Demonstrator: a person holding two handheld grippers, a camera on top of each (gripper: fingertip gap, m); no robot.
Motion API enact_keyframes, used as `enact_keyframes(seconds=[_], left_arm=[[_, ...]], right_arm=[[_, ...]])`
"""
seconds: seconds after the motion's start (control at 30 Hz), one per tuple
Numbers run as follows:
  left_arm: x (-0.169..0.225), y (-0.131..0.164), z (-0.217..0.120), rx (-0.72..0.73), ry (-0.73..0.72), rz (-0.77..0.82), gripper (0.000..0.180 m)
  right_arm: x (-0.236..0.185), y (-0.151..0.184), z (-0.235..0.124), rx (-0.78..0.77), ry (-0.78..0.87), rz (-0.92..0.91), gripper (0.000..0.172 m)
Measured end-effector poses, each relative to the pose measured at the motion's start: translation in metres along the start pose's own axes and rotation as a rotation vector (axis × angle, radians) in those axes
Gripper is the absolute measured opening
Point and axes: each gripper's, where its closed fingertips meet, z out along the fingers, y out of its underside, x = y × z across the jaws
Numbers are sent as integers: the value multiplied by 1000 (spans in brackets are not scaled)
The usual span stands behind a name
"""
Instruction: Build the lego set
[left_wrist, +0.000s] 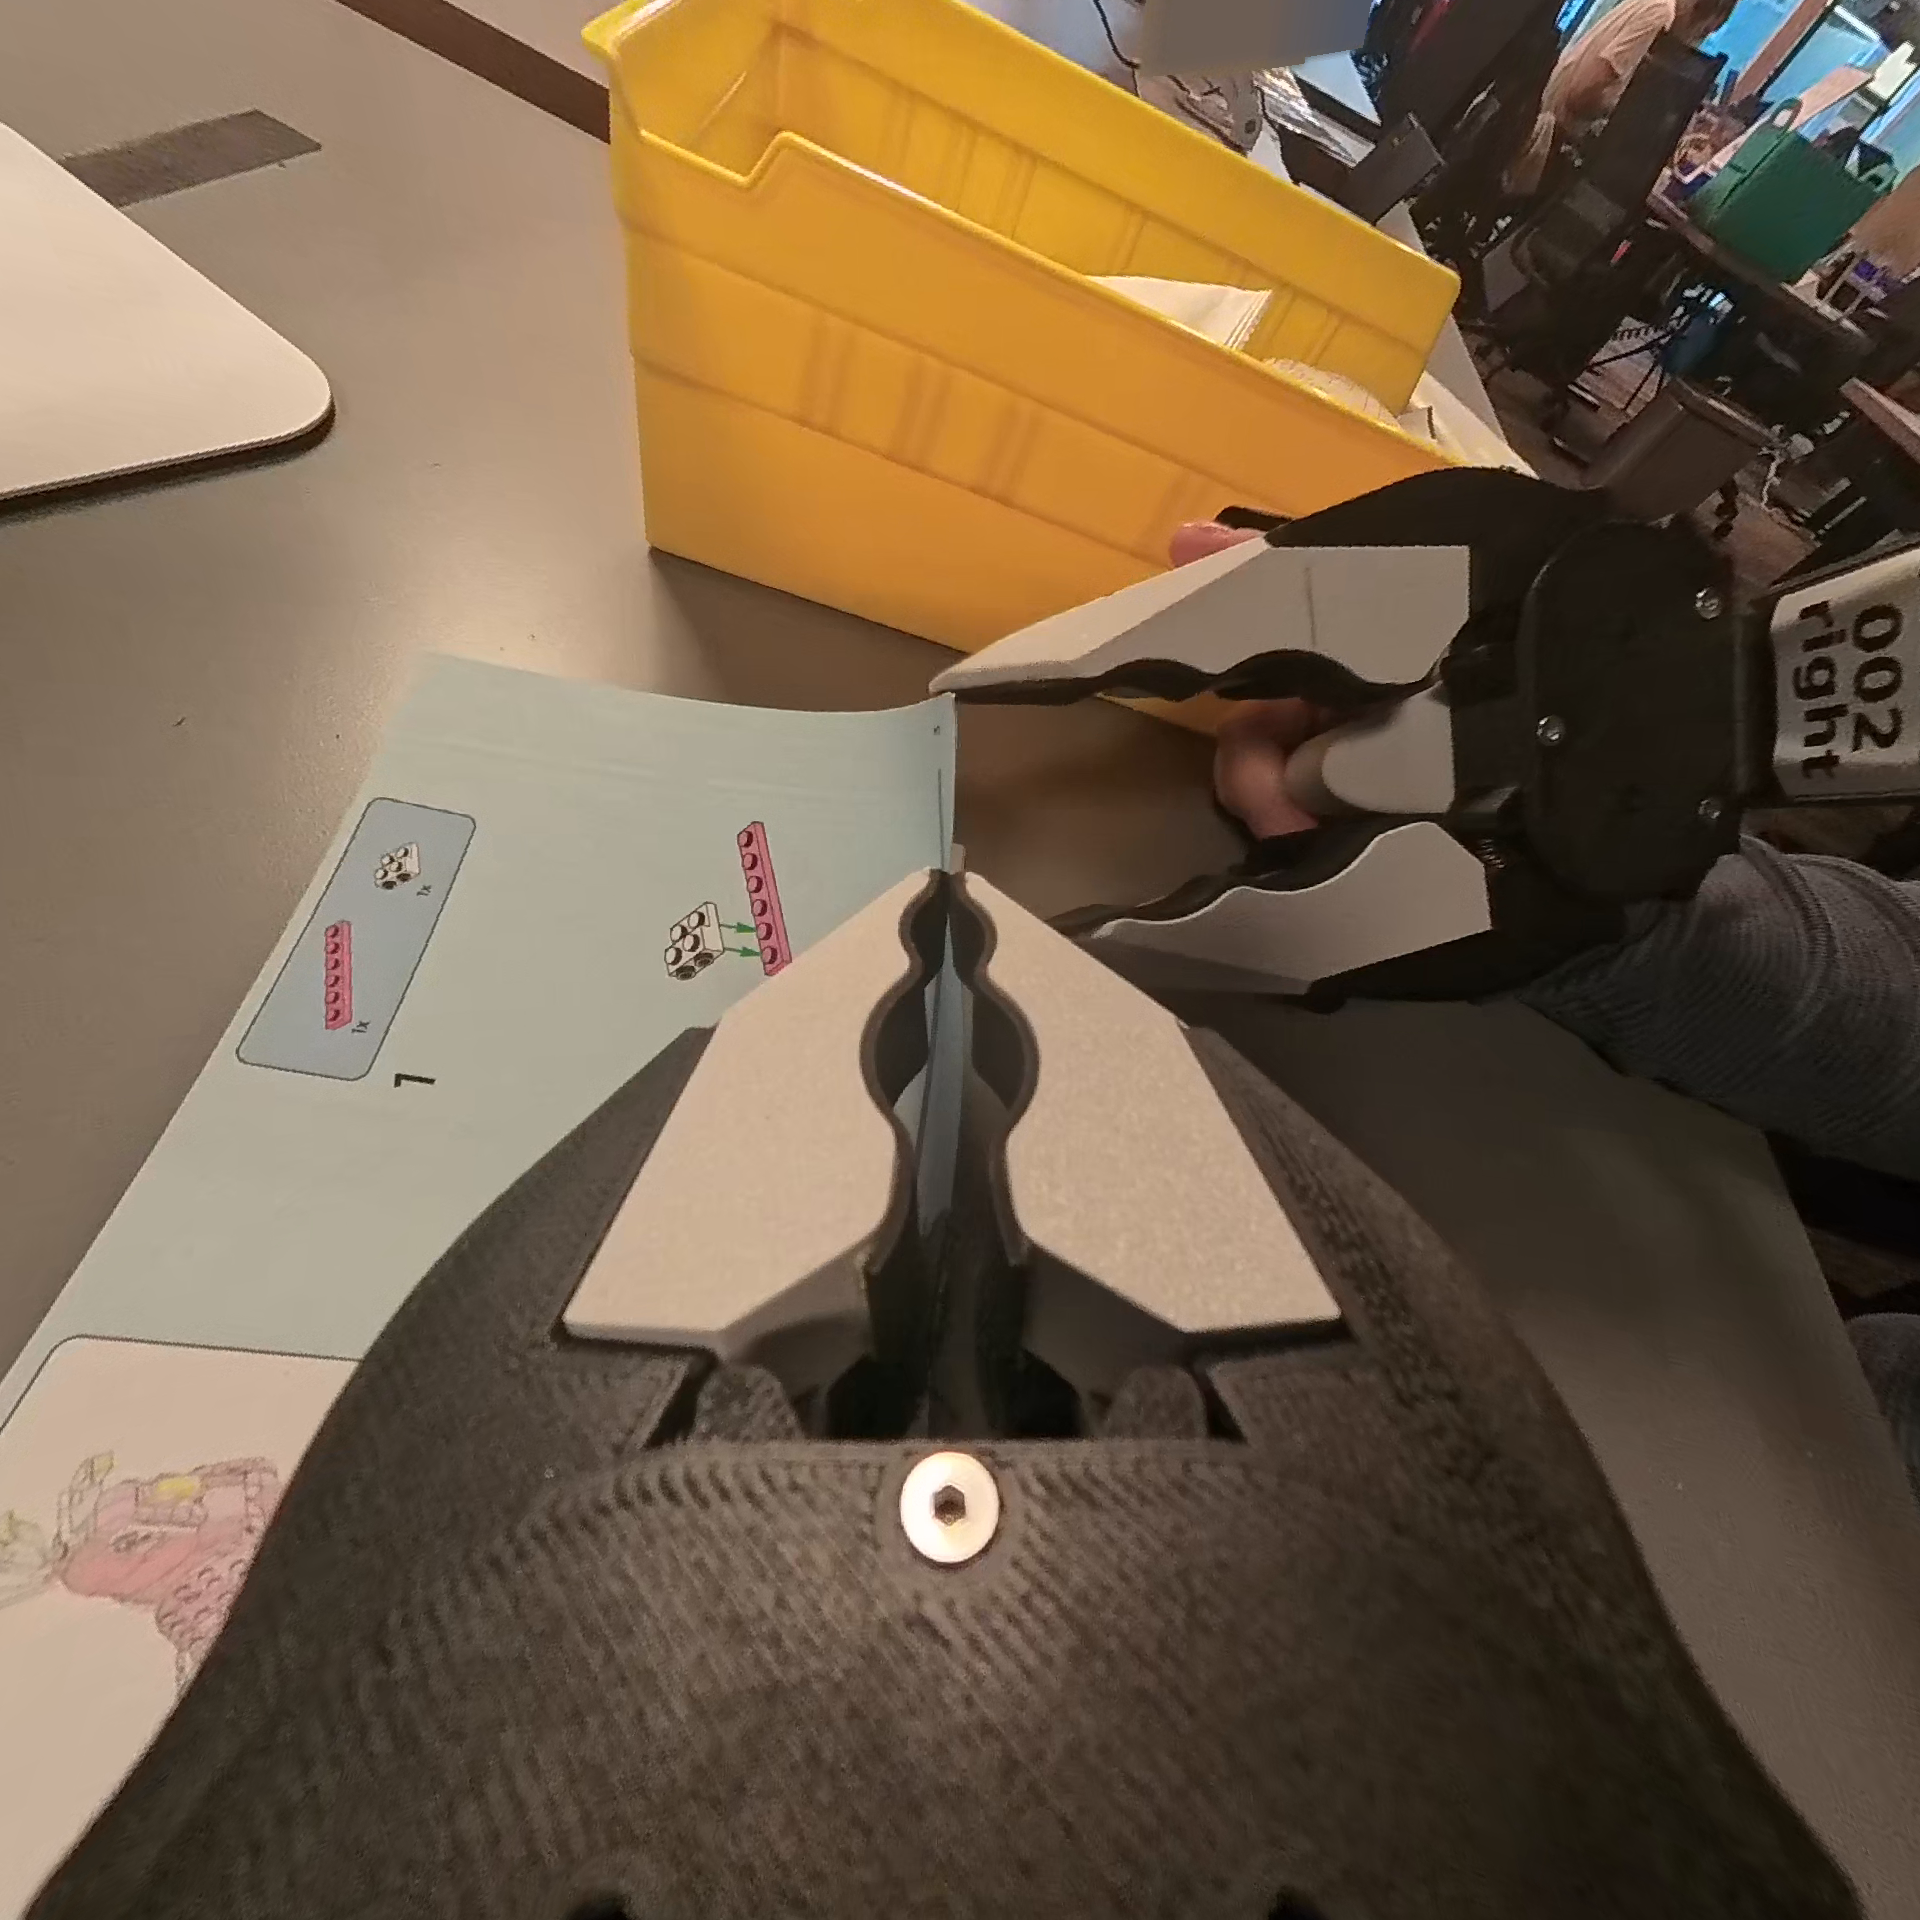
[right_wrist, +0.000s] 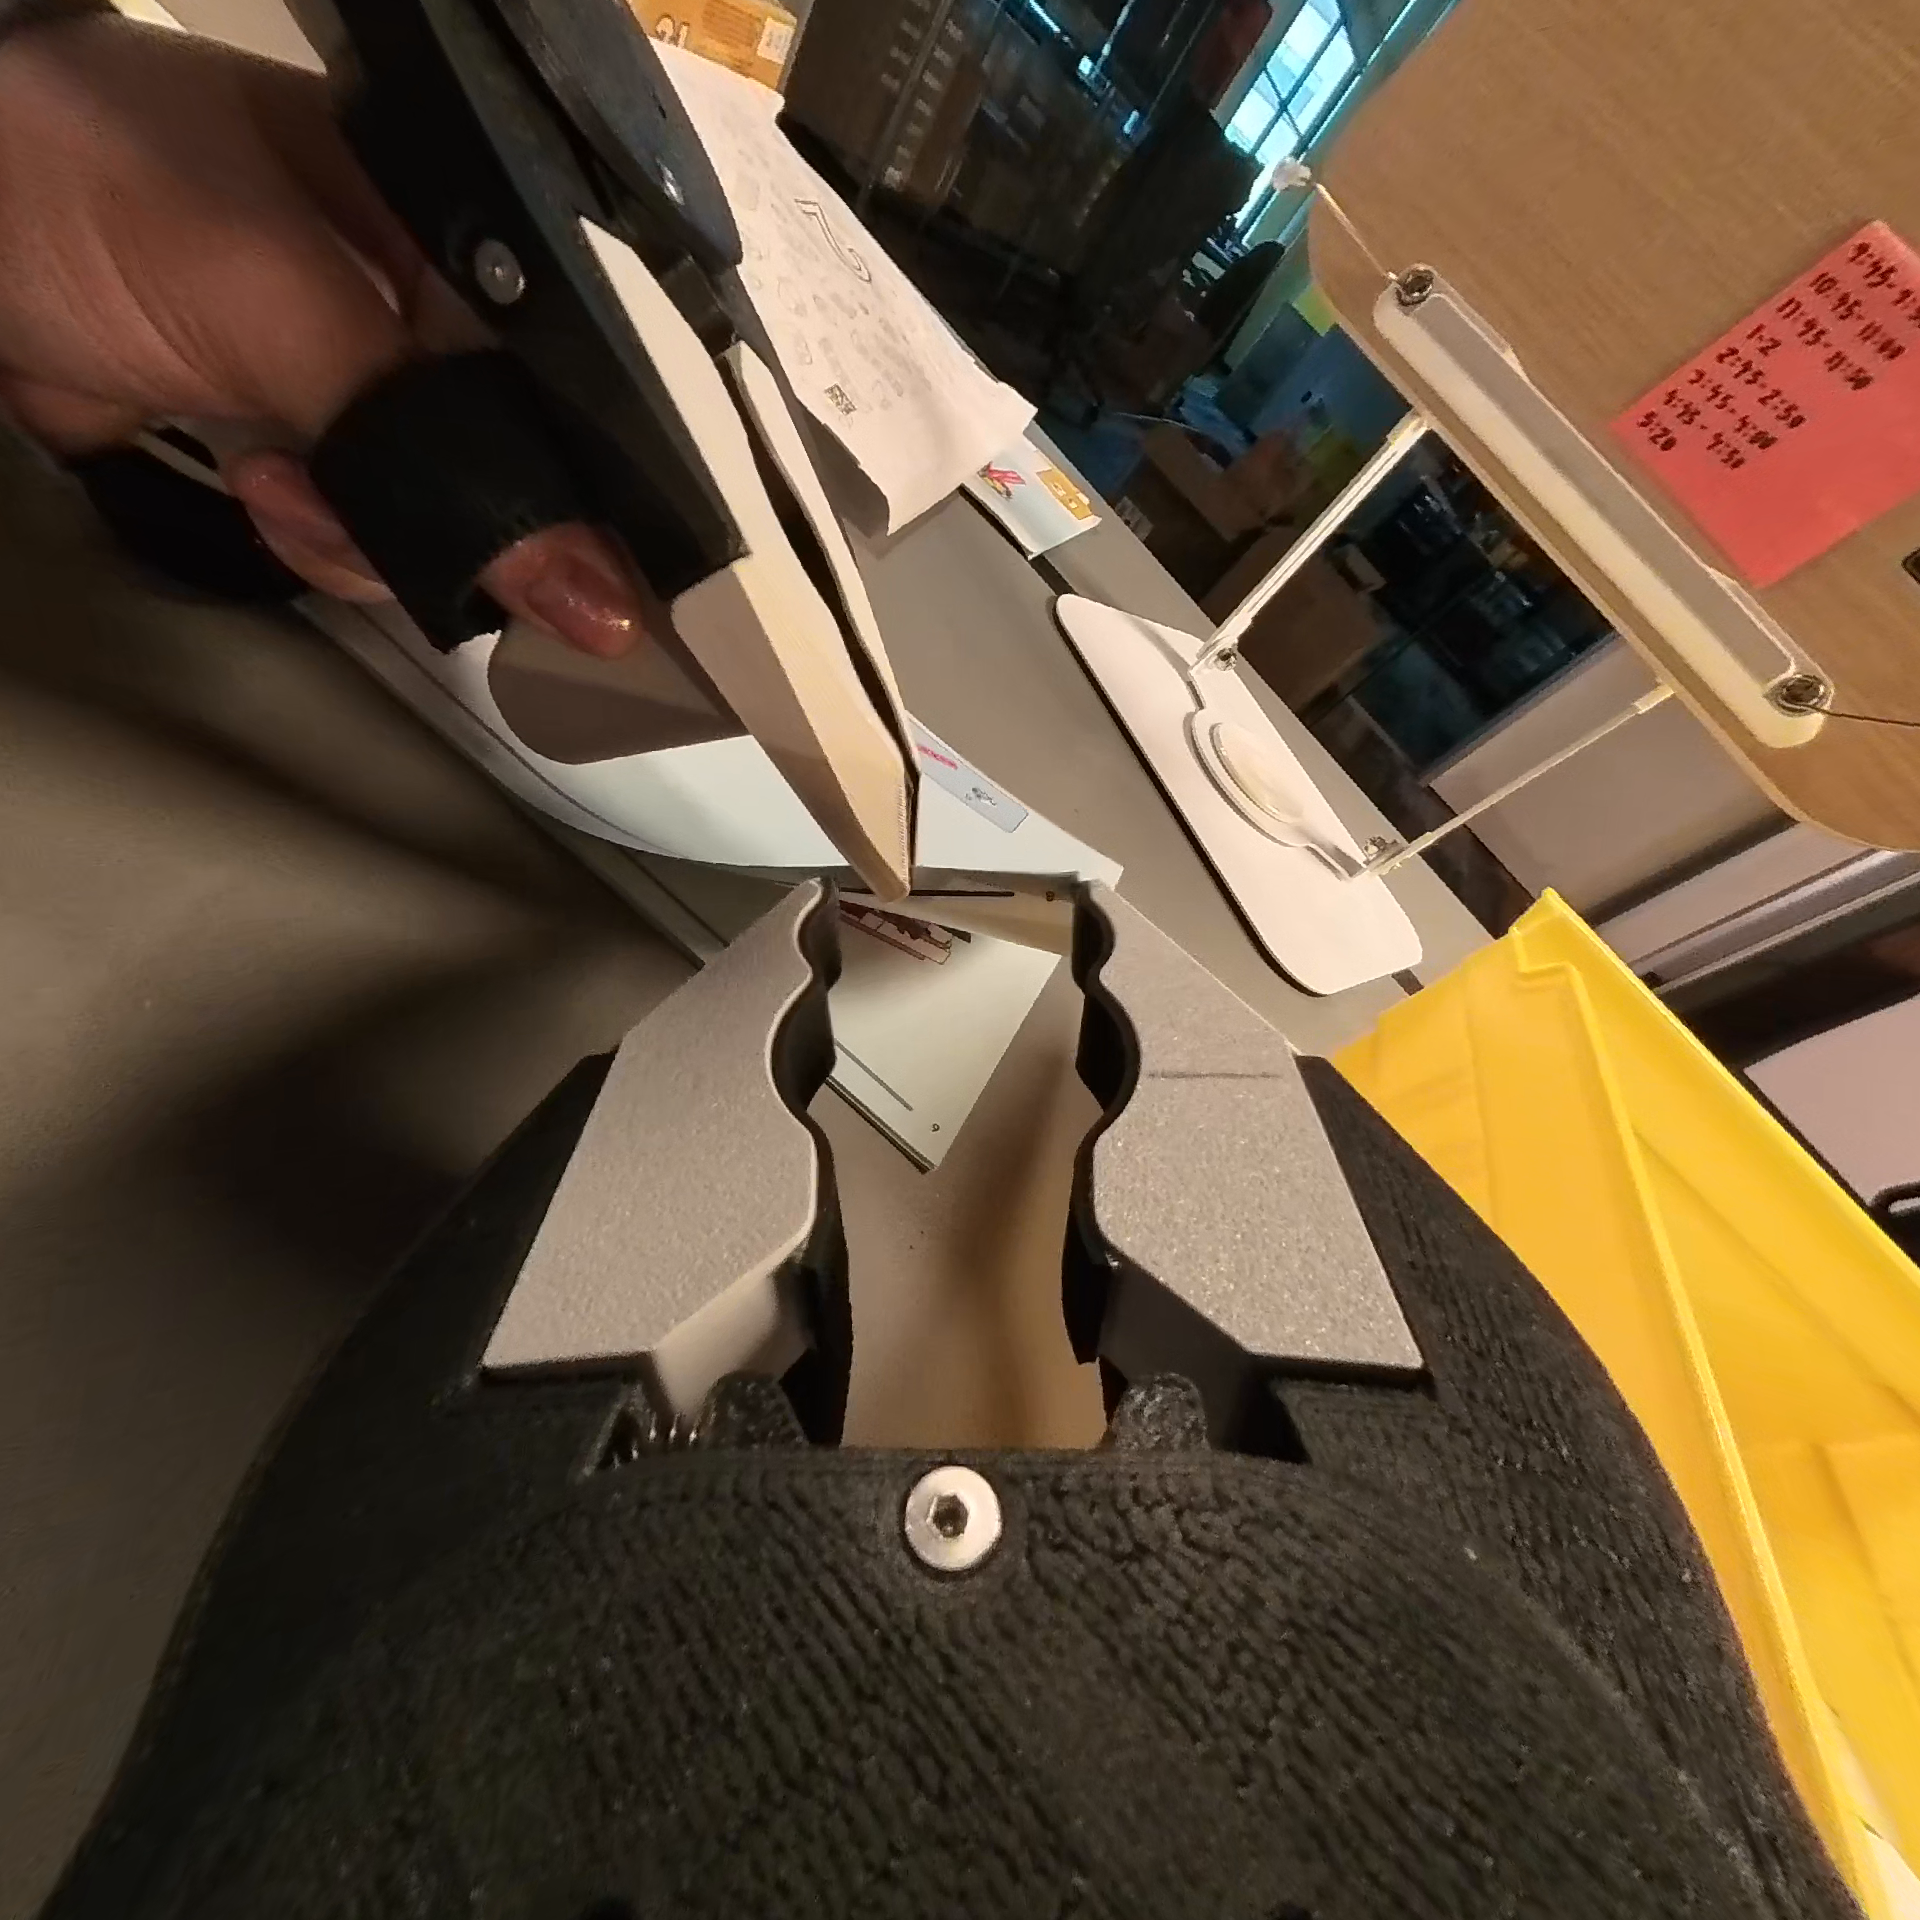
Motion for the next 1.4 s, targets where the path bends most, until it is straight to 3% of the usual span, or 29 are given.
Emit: enact_keyframes(seconds=[0.57, 0.83, 1.03, 1.4], left_arm=[[-1, 0, 0, 2, -4, -1, 0], [0, 0, 0, 2, 2, -3, 0], [0, 2, 1, -14, -6, 13, 0], [2, 5, 4, -43, -14, 47, 0]], right_arm=[[1, 1, -1, -3, 6, -9, 30], [4, 5, 0, -27, 39, -35, 29], [16, 8, -4, -25, 111, -53, 18], [19, 6, -5, -33, 177, -179, 8]])
